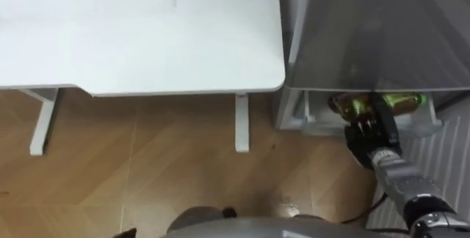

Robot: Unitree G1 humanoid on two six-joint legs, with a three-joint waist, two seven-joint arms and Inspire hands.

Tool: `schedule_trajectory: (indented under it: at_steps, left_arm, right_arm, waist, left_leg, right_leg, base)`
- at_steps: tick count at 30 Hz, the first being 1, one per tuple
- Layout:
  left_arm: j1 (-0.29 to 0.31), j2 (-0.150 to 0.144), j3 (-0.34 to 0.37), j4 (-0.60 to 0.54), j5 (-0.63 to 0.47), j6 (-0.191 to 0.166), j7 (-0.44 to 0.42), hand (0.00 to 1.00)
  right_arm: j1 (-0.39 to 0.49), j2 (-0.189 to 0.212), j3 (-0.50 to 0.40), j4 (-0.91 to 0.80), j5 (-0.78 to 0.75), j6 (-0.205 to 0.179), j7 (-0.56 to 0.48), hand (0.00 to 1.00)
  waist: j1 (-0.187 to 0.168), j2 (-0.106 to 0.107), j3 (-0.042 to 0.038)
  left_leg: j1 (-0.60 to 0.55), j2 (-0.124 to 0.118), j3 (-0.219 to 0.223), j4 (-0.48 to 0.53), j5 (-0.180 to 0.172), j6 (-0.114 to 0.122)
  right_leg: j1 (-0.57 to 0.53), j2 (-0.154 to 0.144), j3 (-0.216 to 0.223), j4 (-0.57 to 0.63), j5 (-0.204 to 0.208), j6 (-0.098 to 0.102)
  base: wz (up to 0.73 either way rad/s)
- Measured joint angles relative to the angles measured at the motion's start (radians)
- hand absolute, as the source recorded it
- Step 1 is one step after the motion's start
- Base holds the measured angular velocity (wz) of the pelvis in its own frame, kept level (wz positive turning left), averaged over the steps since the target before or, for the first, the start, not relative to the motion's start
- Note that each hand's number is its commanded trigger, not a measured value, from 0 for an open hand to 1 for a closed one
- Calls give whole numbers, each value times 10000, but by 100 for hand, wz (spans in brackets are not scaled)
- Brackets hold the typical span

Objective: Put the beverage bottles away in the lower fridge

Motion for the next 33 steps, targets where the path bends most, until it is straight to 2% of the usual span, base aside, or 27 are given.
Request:
schedule_trajectory:
  at_steps: [2, 5, 8, 10, 14, 16, 17, 18, 21, 25, 33]
  left_arm:
    - [-261, 57, -120, 28, -7, -32, -9, 0]
    - [-722, 100, -194, 289, -142, -147, -35, 0]
    - [-1072, 325, -595, 686, -187, -254, -46, 0]
    - [-1113, 356, -719, 750, -183, -256, -47, 0]
    - [-1294, 354, -972, 857, -188, -309, -41, 0]
    - [-1509, 362, -1012, 907, -210, -377, -25, 0]
    - [-1567, 364, -1011, 944, -210, -414, -17, 0]
    - [-1698, 369, -1007, 1080, -207, -504, -8, 0]
    - [-1838, 381, -998, 1134, -209, -627, 4, 0]
    - [-1842, 455, -1061, 1252, -424, -686, 30, 0]
    - [-1837, 477, -1106, 1385, -565, -690, 213, 0]
  right_arm:
    - [-340, -124, 1, 368, -4, 18, 82, 100]
    - [-1351, -462, -26, 1653, -13, 11, 100, 100]
    - [-2110, -569, -27, 2348, -20, 19, 101, 100]
    - [-2413, -622, -26, 2691, -49, 24, 100, 100]
    - [-2836, -700, -118, 2899, -182, 68, 83, 100]
    - [-3286, -872, -122, 2999, -433, 176, -93, 100]
    - [-3357, -904, -123, 3018, -416, 178, -122, 95]
    - [-3397, -976, -119, 3052, -410, 179, -136, 0]
    - [-3553, -1144, -374, 3051, -390, 186, -272, 0]
    - [-4044, -1328, -520, 3053, -284, 181, -778, 0]
    - [-4318, -1372, -787, 3057, -305, 152, -1216, 0]
  waist:
    - [-10, -10, 8]
    - [33, 74, 26]
    - [78, 98, 41]
    - [220, 75, 55]
    - [286, 8, 99]
    - [304, -105, 168]
    - [318, -134, 187]
    - [350, -180, 215]
    - [519, -281, 263]
    - [558, -288, 268]
    - [561, -285, 269]
  left_leg:
    - [-319, 11, 3, 23, 84, 17]
    - [-801, 1, -3, 7, 282, 84]
    - [-1357, -28, -120, 1, 476, 93]
    - [-1608, -51, -176, 5, 561, 88]
    - [-2150, -114, -343, -9, 773, 82]
    - [-2580, -159, -286, -46, 971, 113]
    - [-2648, -168, -246, -64, 1009, 122]
    - [-2777, -169, -209, -61, 1041, 148]
    - [-3160, -217, -140, 12, 1120, 221]
    - [-3503, -368, -112, 29, 1243, 314]
    - [-3559, -391, -104, 230, 1247, 321]
  right_leg:
    - [-274, -9, -100, -5, 72, -8]
    - [-773, -69, -208, 24, 187, -2]
    - [-1333, -107, -351, 139, 266, -32]
    - [-1581, -141, -461, 227, 271, -41]
    - [-2135, -221, -604, 433, 267, -68]
    - [-2679, -349, -723, 721, 246, -101]
    - [-2771, -372, -742, 766, 241, -106]
    - [-2876, -396, -793, 799, 241, -106]
    - [-3321, -506, -826, 1056, 192, -99]
    - [-3885, -748, -807, 1580, 63, -44]
    - [-3942, -833, -848, 1842, -42, -73]
  base:
    - [4]
    - [9]
    - [13]
    - [12]
    - [19]
    - [16]
    - [15]
    - [12]
    - [4]
    - [3]
    - [1]
